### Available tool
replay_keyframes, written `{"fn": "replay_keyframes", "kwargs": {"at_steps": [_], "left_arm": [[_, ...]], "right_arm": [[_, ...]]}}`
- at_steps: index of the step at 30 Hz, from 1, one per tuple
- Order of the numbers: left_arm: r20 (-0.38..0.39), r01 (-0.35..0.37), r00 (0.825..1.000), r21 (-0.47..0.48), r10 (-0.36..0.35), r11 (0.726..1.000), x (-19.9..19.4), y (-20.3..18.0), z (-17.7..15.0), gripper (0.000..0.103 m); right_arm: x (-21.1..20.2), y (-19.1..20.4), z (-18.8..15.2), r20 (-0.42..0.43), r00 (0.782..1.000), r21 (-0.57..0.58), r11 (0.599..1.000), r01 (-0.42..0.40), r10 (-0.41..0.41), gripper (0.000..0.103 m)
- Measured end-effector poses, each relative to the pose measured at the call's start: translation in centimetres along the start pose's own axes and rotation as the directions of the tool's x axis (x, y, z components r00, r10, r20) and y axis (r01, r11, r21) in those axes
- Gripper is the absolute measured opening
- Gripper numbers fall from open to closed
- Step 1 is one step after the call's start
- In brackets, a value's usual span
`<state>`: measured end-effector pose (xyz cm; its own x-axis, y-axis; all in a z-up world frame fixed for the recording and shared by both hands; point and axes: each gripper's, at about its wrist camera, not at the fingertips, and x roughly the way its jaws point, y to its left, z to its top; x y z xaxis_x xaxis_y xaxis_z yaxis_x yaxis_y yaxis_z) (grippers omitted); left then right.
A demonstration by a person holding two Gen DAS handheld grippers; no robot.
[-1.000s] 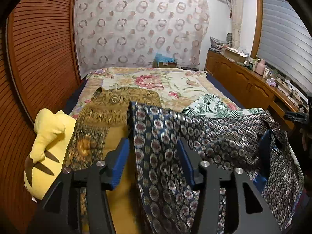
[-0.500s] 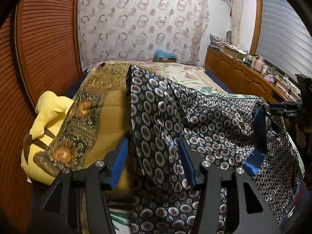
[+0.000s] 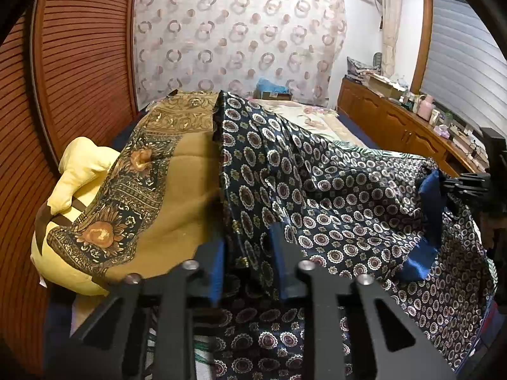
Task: Fold small clothes
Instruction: 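Grasp the blue-trimmed edge with the right gripper while the left gripper grasps the shirt edge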
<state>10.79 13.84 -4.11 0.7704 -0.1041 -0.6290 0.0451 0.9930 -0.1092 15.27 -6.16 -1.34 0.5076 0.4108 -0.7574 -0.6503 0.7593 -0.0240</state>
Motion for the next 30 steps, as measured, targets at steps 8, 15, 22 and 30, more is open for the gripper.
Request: {"fn": "replay_keyframes", "kwargs": {"at_steps": [8, 15, 22, 30], "left_arm": [[0.056, 0.022, 0.998, -0.007, -0.022, 1.000, -2.6, -0.2, -0.1, 0.003], [0.133, 0.061, 0.990, -0.043, -0.055, 0.997, -6.6, 0.0, -0.7, 0.002], [0.128, 0.040, 0.991, -0.055, -0.033, 0.998, -7.4, 0.5, -1.9, 0.002], [0.102, 0.027, 0.995, -0.090, -0.018, 0.996, -6.8, 1.4, -2.9, 0.002]], "right_arm": [[-6.8, -1.2, -4.0, 0.154, 0.988, 0.073, 0.997, -0.028, 0.016, 0.001], [-9.5, -1.0, -8.3, 0.117, 0.992, 0.097, 0.994, -0.050, 0.039, 0.001], [-12.1, -2.0, -11.1, 0.043, 0.999, 0.126, 0.991, -0.036, 0.030, 0.007], [-15.6, -3.6, -11.3, 0.046, 0.998, 0.108, 0.993, 0.046, -0.052, 0.021]]}}
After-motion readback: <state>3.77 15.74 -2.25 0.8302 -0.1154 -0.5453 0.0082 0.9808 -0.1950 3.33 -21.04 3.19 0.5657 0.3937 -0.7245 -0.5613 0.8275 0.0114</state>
